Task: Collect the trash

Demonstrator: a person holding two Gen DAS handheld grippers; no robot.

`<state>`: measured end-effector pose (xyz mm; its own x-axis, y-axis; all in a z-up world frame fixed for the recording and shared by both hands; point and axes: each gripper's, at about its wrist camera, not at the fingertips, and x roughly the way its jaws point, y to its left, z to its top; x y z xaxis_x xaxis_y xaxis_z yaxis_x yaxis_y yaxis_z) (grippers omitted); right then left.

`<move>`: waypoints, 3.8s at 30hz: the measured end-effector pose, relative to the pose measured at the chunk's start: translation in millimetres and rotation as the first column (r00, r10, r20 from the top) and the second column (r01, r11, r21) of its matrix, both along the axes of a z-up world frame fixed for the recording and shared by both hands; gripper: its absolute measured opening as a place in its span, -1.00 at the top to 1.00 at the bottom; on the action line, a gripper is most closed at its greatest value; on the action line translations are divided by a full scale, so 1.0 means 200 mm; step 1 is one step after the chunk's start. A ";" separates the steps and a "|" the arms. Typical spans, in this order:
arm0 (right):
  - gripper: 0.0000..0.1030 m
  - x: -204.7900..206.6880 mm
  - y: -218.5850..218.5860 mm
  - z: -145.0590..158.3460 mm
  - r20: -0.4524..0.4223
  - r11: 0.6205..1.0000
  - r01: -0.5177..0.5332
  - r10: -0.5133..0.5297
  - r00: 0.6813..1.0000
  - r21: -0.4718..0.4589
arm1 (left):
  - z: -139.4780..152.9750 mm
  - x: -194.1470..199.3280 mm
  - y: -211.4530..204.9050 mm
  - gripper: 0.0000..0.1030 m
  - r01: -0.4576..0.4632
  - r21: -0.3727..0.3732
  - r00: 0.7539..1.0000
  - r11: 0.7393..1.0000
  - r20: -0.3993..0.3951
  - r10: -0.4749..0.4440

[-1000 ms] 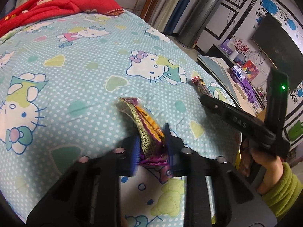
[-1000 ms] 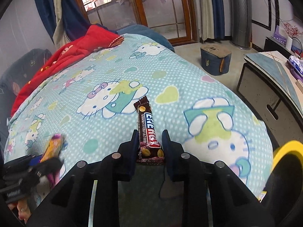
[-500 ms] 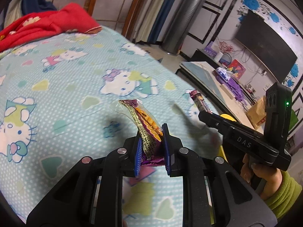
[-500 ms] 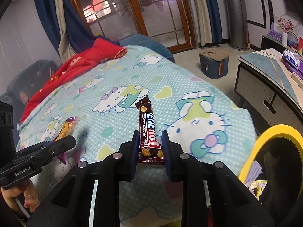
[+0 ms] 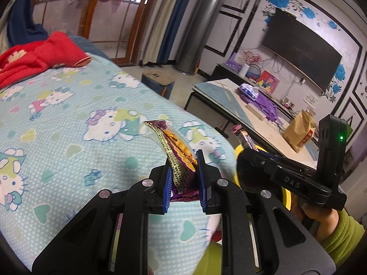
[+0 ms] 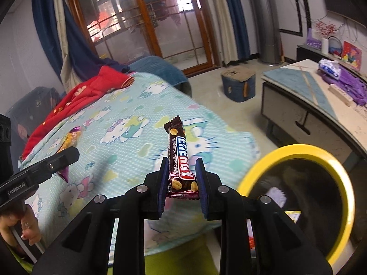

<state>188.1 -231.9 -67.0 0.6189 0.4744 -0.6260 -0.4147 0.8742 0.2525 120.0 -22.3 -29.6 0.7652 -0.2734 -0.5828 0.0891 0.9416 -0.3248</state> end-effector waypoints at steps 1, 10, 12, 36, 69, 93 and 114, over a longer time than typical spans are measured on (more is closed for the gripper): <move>0.56 -0.01 -0.03 0.01 0.004 1.000 0.010 -0.010 1.000 0.000 | 0.01 0.00 -0.02 0.74 0.008 0.003 1.000 1.000 0.004 -0.008; 0.56 -0.08 -0.24 0.04 0.024 0.996 0.086 -0.086 0.996 0.000 | 0.05 0.01 -0.17 0.74 0.081 0.037 0.996 0.996 0.032 -0.082; 0.56 -0.10 -0.29 0.04 0.024 0.995 0.101 -0.101 0.995 0.004 | 0.06 0.01 -0.20 0.74 0.094 0.044 0.995 0.995 0.036 -0.095; 0.56 -0.22 -0.61 0.05 0.041 0.967 0.251 -0.253 0.967 0.043 | 0.09 0.07 -0.52 0.74 0.241 0.121 0.967 0.963 0.056 -0.249; 0.56 -0.29 -0.89 -0.14 -0.032 0.924 0.380 -0.379 0.925 0.049 | -0.06 0.17 -1.00 0.74 0.431 0.195 0.898 0.881 0.005 -0.441; 0.40 -0.29 -0.98 -0.18 -0.057 0.898 0.432 -0.429 0.902 0.085 | -0.11 0.21 -1.09 0.11 0.445 0.201 0.892 0.873 -0.013 -0.452; -0.58 -0.32 -0.97 -0.10 0.024 0.883 0.467 -0.468 0.883 0.038 | -0.03 0.21 -0.91 -0.79 0.329 0.182 0.942 0.926 0.008 -0.337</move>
<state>123.3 -425.8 -87.6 0.7924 0.1435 -0.5929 0.0322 0.9607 0.2756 162.6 -204.5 -36.2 0.6707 -0.4123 -0.6166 0.4165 0.8972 -0.1468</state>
